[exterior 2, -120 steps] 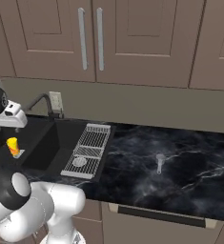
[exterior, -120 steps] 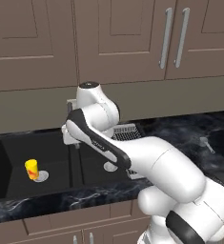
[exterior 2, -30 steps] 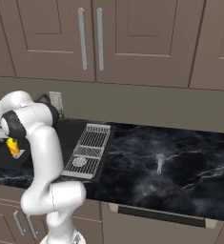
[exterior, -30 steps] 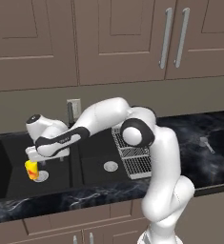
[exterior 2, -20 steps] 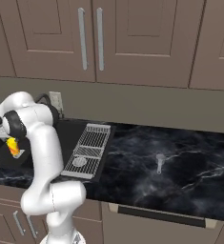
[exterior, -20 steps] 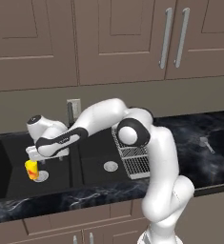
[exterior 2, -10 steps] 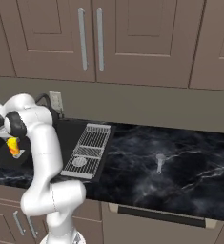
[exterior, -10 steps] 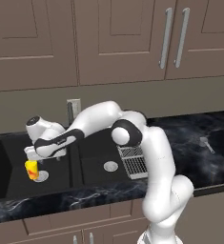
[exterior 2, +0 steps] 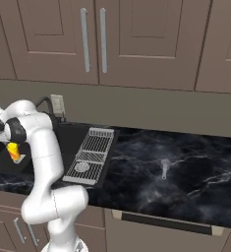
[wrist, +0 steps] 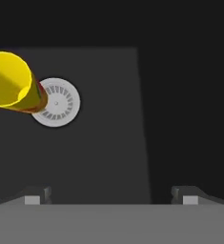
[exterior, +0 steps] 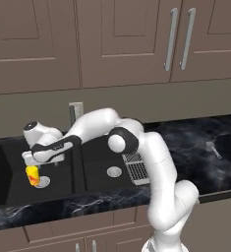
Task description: Move any existing items from the left basin to the right basin for drying. Then move the measuring cup from the counter to the left basin of the sink for washing.
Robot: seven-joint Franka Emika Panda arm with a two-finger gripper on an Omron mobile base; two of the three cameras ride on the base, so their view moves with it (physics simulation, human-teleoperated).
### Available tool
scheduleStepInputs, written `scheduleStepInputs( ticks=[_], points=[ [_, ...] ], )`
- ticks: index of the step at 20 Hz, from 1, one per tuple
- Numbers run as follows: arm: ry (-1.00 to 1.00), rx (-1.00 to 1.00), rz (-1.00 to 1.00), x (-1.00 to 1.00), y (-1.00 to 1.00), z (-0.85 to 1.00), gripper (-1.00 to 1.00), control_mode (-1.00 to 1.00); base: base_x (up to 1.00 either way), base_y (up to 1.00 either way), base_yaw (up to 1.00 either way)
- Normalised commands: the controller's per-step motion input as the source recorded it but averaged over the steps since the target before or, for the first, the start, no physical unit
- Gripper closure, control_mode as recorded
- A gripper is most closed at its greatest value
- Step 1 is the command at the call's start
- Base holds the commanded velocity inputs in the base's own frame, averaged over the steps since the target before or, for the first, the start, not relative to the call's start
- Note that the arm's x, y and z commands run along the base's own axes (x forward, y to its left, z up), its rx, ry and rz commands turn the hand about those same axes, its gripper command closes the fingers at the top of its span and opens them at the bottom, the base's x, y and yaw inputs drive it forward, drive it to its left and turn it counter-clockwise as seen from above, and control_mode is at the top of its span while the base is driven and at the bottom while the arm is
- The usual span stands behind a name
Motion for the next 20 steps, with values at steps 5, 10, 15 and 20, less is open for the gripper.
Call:
scheduleStepInputs(
  ticks=[5,10,15,20],
  points=[
    [0.01,0.0,0.0,0.13,0.1,-0.2,-1.0,-1.0,0.0,0.0,0.0],
    [0.01,0.0,0.0,0.24,0.07,-0.13,-1.0,-1.0,0.0,0.0,0.0],
    [0.0,0.0,0.0,0.27,0.08,-0.1,-1.0,-1.0,0.0,0.0,0.0],
    [0.0,0.0,0.0,0.2,0.17,-0.13,-1.0,-1.0,0.0,0.0,0.0]
  ],
)
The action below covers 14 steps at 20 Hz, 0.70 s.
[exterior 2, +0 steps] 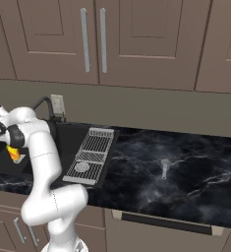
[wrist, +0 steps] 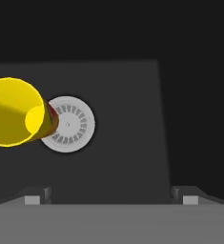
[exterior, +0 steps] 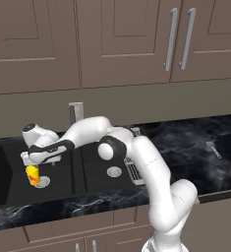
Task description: Move any existing items from the left basin to the right basin for drying. Then move the measuring cup from the counter to the left basin of the sink for washing.
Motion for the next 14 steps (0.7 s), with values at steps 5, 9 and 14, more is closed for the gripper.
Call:
scheduleStepInputs(
  ticks=[5,9,14],
  points=[
    [0.01,0.0,0.0,0.19,0.28,-0.16,-1.0,-1.0,0.0,0.0,0.0],
    [0.0,0.0,0.0,0.15,0.19,-0.15,-1.0,-1.0,0.0,0.0,0.0],
    [0.0,0.0,0.0,0.2,0.12,-0.09,-1.0,-1.0,0.0,0.0,0.0]
  ],
)
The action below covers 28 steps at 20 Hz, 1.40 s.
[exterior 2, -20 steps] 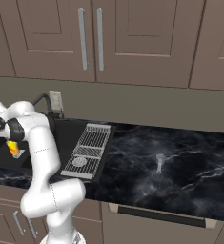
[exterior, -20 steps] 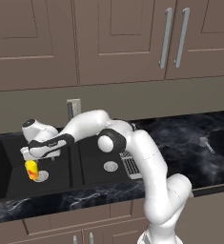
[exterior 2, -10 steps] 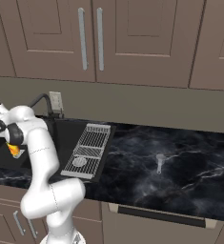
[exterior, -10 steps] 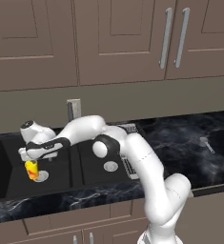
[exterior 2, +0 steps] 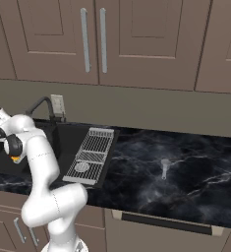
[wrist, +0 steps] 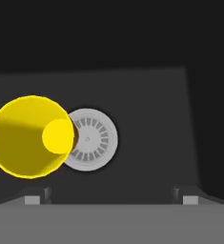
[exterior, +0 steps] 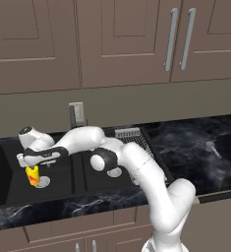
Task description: Move any existing items from the left basin to the right basin for drying. Then move the measuring cup from the counter to the left basin of the sink for washing.
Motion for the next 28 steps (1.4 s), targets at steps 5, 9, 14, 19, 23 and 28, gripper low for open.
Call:
scheduleStepInputs(
  ticks=[5,9,14,19,23,28],
  points=[
    [0.01,0.0,0.0,0.22,0.13,-0.13,-1.0,-1.0,0.0,0.0,0.0],
    [0.01,0.0,0.0,0.2,0.12,-0.17,-1.0,-1.0,0.0,0.0,0.0],
    [0.0,0.0,0.0,0.16,0.13,-0.18,-1.0,-1.0,0.0,0.0,0.0],
    [0.0,0.0,0.0,0.13,0.12,-0.01,-1.0,-1.0,0.0,0.0,0.0],
    [0.0,0.0,0.0,0.16,0.13,-0.06,-1.0,-1.0,0.0,0.0,0.0],
    [0.03,0.0,0.0,0.2,0.14,-0.08,-1.0,-1.0,0.0,0.0,0.0]
  ],
)
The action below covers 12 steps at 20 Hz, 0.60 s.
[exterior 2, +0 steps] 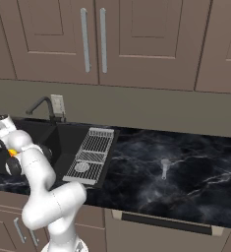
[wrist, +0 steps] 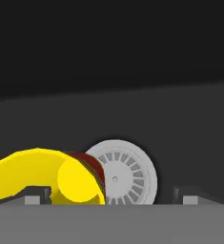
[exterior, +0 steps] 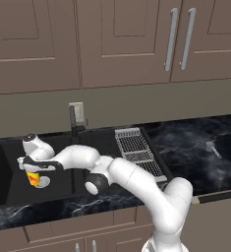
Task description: Move any existing items from the left basin to the right basin for drying. Then move the measuring cup from the counter to the left basin of the sink for washing.
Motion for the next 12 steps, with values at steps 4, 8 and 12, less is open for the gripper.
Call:
scheduleStepInputs(
  ticks=[4,8,12],
  points=[
    [0.04,0.0,0.0,0.22,0.14,-0.03,-1.0,-1.0,0.0,0.0,0.0],
    [0.05,0.0,0.01,0.21,0.16,0.0,-1.0,-1.0,0.0,0.0,0.0],
    [0.09,0.0,0.01,0.23,0.22,0.0,-1.0,-1.0,0.0,0.0,0.0]
  ],
)
